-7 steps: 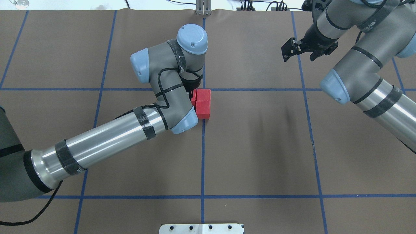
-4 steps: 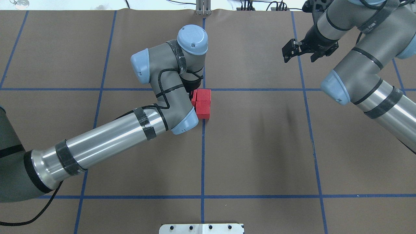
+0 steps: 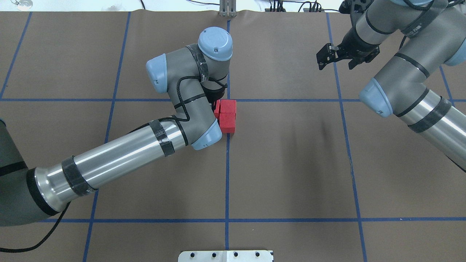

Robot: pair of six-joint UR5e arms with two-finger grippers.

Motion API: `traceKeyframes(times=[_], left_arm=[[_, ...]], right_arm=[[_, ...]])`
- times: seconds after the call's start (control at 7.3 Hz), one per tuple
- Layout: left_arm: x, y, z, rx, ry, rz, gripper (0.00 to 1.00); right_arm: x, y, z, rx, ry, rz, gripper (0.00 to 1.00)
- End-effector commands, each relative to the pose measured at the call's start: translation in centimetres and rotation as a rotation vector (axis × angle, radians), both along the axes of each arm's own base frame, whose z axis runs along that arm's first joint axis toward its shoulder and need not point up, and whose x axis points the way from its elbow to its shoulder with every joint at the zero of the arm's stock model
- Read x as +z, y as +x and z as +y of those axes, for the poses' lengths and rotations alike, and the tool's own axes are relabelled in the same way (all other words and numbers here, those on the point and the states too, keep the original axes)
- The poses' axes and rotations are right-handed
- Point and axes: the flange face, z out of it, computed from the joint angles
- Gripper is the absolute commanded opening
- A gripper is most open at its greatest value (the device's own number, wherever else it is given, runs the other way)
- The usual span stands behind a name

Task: Form red blocks into L shape at center
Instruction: 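Hold the cube in place against the center cubes with the left gripper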

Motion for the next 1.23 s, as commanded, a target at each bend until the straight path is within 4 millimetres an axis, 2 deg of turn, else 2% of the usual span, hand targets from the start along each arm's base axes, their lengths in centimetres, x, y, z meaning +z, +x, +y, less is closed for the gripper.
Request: traceKeyframes(times=[0.0,0.41,0.55,0.69,0.82,1.1], left_arm=[[-0.16,-0.06,-0.10,-0.002,0.006,0.010,0.00],[-0.21,0.03,-0.03,-0.002,0.010,0.013,0.00],[-0.25,-0.05,-0.14,-0.004,0.013,0.014,0.17],[-0.25,-0.06,-0.14,-0.003,0.014,0.014,0.52],[-0.27,0.03,-0.04,-0.002,0.014,0.016,0.66],[-0.25,0.03,-0.04,-0.001,0.014,0.014,0.78]], right_arm=[[0.03,0.00,-0.01,0.000,0.000,0.000,0.99],[0.10,-0.02,-0.04,0.000,-0.002,0.001,0.99],[0.10,-0.02,-0.04,-0.001,-0.001,0.001,0.99],[0.10,-0.02,-0.04,-0.001,-0.001,0.001,0.99],[0.10,-0.02,-0.04,0.000,-0.002,0.001,0.99],[0.10,-0.02,-0.04,0.000,-0.002,0.001,0.99]])
